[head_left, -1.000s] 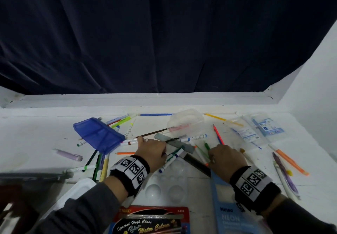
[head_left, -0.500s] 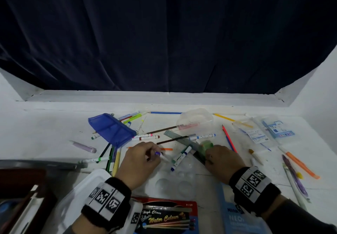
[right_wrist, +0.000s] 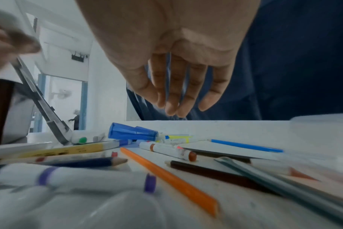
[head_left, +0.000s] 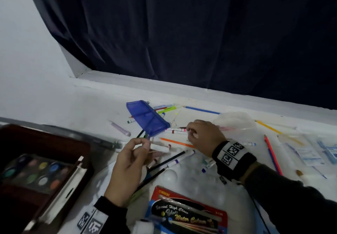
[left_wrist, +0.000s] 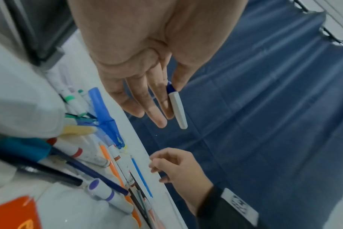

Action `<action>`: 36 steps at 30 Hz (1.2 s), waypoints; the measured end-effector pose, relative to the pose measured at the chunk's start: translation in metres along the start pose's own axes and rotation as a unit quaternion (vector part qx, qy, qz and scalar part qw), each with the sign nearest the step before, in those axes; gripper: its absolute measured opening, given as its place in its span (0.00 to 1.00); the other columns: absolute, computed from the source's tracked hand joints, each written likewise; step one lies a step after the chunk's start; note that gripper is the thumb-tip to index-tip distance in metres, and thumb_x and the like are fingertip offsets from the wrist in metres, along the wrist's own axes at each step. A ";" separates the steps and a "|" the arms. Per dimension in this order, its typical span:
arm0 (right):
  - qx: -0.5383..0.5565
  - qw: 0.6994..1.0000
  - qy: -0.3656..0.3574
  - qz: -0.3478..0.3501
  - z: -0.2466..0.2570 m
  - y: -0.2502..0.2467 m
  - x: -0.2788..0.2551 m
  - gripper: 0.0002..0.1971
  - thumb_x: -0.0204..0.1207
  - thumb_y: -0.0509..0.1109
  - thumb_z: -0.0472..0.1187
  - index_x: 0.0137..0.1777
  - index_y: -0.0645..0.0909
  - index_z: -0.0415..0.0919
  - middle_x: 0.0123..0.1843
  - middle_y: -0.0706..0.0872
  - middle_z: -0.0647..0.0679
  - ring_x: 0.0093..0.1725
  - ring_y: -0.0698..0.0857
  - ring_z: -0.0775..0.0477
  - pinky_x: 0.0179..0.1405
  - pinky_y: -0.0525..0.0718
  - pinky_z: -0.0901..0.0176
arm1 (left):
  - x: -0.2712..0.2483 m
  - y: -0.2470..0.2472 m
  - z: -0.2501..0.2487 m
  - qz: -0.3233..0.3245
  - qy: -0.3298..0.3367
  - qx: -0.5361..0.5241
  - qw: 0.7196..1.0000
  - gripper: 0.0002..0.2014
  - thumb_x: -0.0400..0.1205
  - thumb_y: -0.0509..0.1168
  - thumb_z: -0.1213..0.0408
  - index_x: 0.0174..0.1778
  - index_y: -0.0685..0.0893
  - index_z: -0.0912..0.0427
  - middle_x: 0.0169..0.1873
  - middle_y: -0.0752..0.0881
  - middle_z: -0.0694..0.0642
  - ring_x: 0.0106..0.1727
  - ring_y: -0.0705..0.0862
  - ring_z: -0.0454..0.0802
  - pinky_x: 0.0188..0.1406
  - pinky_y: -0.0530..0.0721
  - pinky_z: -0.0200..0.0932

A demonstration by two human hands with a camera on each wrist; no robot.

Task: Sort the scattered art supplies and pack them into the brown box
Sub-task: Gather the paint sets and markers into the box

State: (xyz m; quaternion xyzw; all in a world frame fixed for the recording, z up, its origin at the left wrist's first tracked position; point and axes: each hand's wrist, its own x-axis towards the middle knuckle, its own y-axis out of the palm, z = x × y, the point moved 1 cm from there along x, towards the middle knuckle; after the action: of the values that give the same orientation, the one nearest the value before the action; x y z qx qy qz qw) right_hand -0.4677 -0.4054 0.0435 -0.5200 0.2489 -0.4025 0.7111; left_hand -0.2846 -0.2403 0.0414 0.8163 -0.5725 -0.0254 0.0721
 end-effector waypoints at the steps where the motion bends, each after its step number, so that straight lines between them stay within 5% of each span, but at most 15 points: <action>1: -0.003 1.000 -0.016 0.007 0.001 0.005 0.017 0.10 0.79 0.63 0.42 0.55 0.84 0.46 0.51 0.85 0.48 0.53 0.82 0.44 0.55 0.81 0.49 | -0.002 -0.003 0.003 -0.018 -0.007 -0.017 1.000 0.08 0.88 0.60 0.66 0.56 0.80 0.67 0.44 0.92 0.66 0.50 0.92 0.64 0.56 0.87 0.52; 6: -0.022 0.996 -0.082 0.031 0.009 0.035 0.094 0.16 0.81 0.62 0.39 0.66 0.82 0.42 0.66 0.83 0.46 0.68 0.79 0.43 0.67 0.78 0.44 | -0.005 -0.013 0.013 -0.099 -0.041 -0.061 0.992 0.11 0.85 0.61 0.61 0.55 0.85 0.62 0.42 0.89 0.67 0.43 0.87 0.57 0.48 0.84 0.49; 11: -0.108 0.984 -0.082 0.114 0.023 0.054 0.143 0.07 0.79 0.60 0.38 0.50 0.80 0.46 0.60 0.85 0.47 0.60 0.84 0.41 0.53 0.82 0.50 | 0.002 -0.016 0.013 -0.118 -0.040 -0.021 0.992 0.12 0.84 0.63 0.57 0.55 0.89 0.56 0.39 0.85 0.58 0.39 0.82 0.50 0.42 0.78 0.45; 15: -0.121 0.975 -0.117 0.146 0.025 0.057 0.153 0.16 0.76 0.63 0.35 0.61 0.82 0.48 0.70 0.79 0.49 0.71 0.78 0.42 0.66 0.80 0.43 | 0.008 -0.022 0.013 -0.121 -0.031 -0.008 0.992 0.12 0.83 0.64 0.56 0.55 0.90 0.55 0.37 0.84 0.56 0.39 0.79 0.48 0.42 0.73 0.46; 18: -0.104 0.973 -0.131 0.161 0.029 0.054 0.143 0.15 0.78 0.68 0.38 0.63 0.84 0.51 0.75 0.76 0.49 0.75 0.73 0.42 0.71 0.74 0.44 | 0.010 -0.024 0.015 -0.119 -0.025 0.016 0.992 0.13 0.83 0.64 0.54 0.56 0.90 0.53 0.38 0.83 0.58 0.40 0.78 0.51 0.44 0.72 0.49; 22: -0.107 0.975 -0.143 0.131 0.034 0.055 0.127 0.08 0.79 0.70 0.44 0.55 0.88 0.51 0.61 0.85 0.53 0.65 0.80 0.44 0.65 0.76 0.43 | 0.010 -0.021 0.015 -0.116 -0.035 0.008 0.993 0.13 0.81 0.65 0.53 0.55 0.91 0.52 0.38 0.83 0.56 0.40 0.79 0.49 0.43 0.75 0.48; 28: -0.130 0.981 -0.131 0.062 0.036 0.028 0.091 0.08 0.83 0.64 0.48 0.57 0.79 0.47 0.56 0.86 0.47 0.59 0.82 0.41 0.55 0.75 0.51 | 0.003 -0.018 0.008 -0.105 -0.025 -0.003 0.994 0.11 0.83 0.64 0.58 0.53 0.91 0.54 0.35 0.85 0.49 0.37 0.81 0.43 0.37 0.78 0.35; 33: 0.009 0.998 -0.054 0.015 0.040 -0.009 0.024 0.09 0.82 0.65 0.49 0.56 0.82 0.49 0.49 0.85 0.50 0.47 0.82 0.46 0.47 0.80 0.54 | -0.011 -0.018 -0.007 -0.070 -0.004 -0.017 0.997 0.11 0.78 0.69 0.56 0.54 0.91 0.52 0.35 0.78 0.63 0.32 0.74 0.47 0.40 0.73 0.47; 36: 0.081 0.996 -0.034 -0.026 0.045 -0.022 -0.026 0.09 0.82 0.67 0.43 0.58 0.86 0.47 0.47 0.81 0.53 0.44 0.80 0.50 0.49 0.79 0.54 | -0.021 -0.017 -0.016 -0.046 0.012 -0.028 0.998 0.12 0.77 0.70 0.57 0.54 0.91 0.53 0.31 0.78 0.57 0.31 0.75 0.46 0.40 0.74 0.46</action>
State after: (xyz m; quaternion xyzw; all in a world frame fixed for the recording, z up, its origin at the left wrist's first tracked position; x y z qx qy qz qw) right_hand -0.4540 -0.3624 0.0777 -0.4803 0.1775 -0.4222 0.7480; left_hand -0.2743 -0.2137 0.0542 0.8396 -0.5325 -0.0353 0.1008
